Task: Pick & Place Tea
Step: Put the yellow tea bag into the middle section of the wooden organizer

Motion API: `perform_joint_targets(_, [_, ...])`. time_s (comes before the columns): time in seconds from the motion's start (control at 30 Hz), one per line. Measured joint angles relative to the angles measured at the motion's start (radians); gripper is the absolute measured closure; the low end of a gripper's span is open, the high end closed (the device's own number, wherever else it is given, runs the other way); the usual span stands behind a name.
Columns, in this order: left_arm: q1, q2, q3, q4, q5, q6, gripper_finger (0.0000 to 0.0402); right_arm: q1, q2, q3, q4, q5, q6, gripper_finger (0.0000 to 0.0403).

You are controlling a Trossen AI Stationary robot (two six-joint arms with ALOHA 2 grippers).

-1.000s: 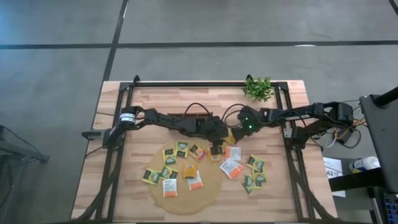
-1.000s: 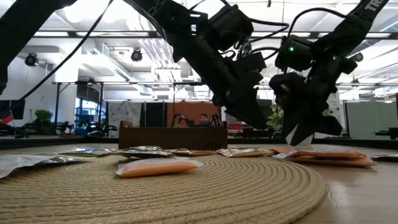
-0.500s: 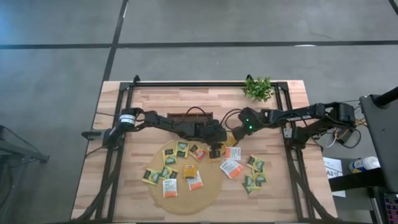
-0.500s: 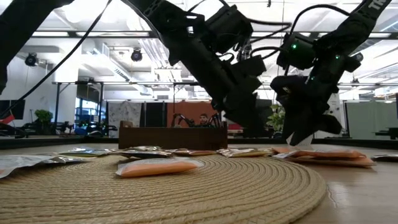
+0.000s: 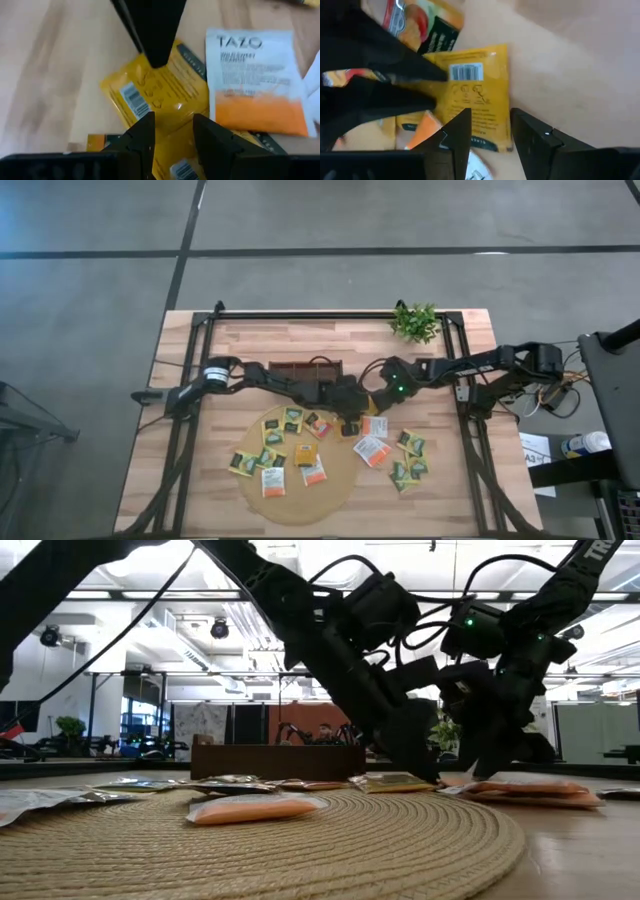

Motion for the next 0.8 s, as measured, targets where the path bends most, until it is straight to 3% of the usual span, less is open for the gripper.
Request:
perform_joint_targets(0.1, [-0.001,0.004,0.004,-0.003,0.0,0.0,0.0274,0.005,0.006,0.0,0.003,-0.042,-0.001,0.0266])
perform_joint_targets(0.4, [-0.001,0.007,0.004,-0.012,0.001,-0.007,0.0274,0.007,-0.001,0.018,0.043,-0.037,-0.041,0.0281])
perform_joint_targets(0.8, [-0.001,-0.021,0.001,-0.04,-0.03,-0.023,0.0274,0.007,-0.005,0.031,0.037,-0.031,-0.088,0.038])
